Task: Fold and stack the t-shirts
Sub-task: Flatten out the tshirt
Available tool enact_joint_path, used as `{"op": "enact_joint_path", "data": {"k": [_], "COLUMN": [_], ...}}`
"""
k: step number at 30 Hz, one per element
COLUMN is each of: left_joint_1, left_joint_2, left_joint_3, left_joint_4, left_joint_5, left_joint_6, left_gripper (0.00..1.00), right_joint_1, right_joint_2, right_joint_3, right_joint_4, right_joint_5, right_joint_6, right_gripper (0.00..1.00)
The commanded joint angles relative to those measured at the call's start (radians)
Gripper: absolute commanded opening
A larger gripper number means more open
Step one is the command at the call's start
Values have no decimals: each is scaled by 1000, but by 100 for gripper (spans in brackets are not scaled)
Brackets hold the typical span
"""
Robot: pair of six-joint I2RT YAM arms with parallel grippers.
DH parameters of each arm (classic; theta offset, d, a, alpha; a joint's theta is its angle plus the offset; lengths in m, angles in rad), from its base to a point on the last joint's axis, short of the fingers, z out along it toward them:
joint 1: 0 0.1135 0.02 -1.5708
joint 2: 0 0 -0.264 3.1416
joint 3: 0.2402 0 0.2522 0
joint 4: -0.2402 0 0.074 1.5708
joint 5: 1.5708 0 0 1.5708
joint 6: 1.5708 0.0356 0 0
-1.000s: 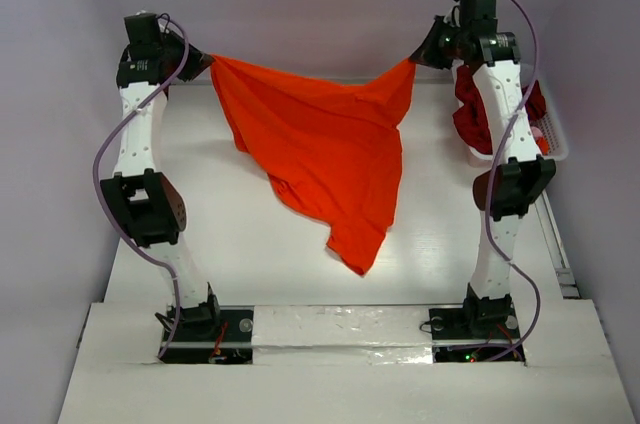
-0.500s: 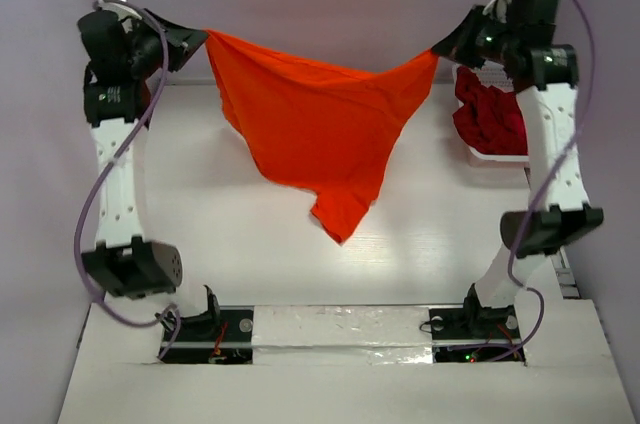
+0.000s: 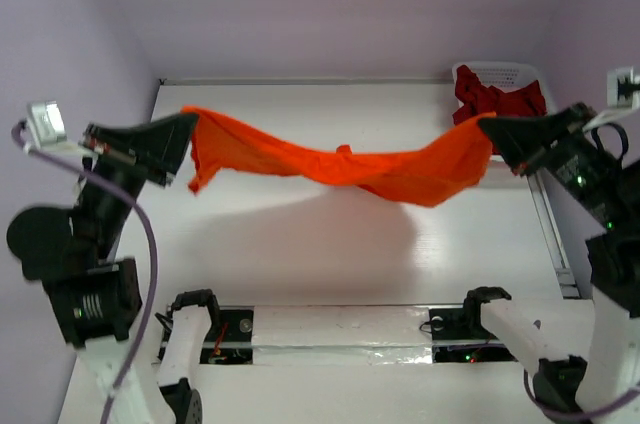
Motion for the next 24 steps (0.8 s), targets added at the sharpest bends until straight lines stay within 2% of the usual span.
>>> {"op": "enact_joint_path", "data": {"k": [1, 5, 9, 13, 17, 20, 24], "left_joint_1": [4, -21, -21, -21, -21, -21, -21], "left_joint_2": [-127, -204, -147, -46, 134, 262, 393], "left_joint_3": [-59, -97, -103, -217, -240, -231, -200], "left_joint_4": [12, 26, 55, 153, 206, 261, 291], "left_joint_5": [11, -3, -27, -68, -133, -182, -200], "left_joint_6": [5, -18, -1, 3, 58, 79, 75], "left_gripper": [0, 0, 0, 0, 0, 0, 0], "right_joint_1": [5, 5, 5, 5, 5, 5, 5], "right_joint_2": [-125, -245, -205, -81, 99, 311, 453], "right_joint_3": [-123, -166, -154, -211, -236, -153, -56], "right_joint_4": [66, 70, 56, 158, 254, 292, 303], "right_joint_5": [-7, 8, 45, 74, 91, 97, 90], "right_joint_6": [-2, 11, -12, -16, -10, -6, 16], "right_gripper": [0, 0, 0, 0, 0, 0, 0]}}
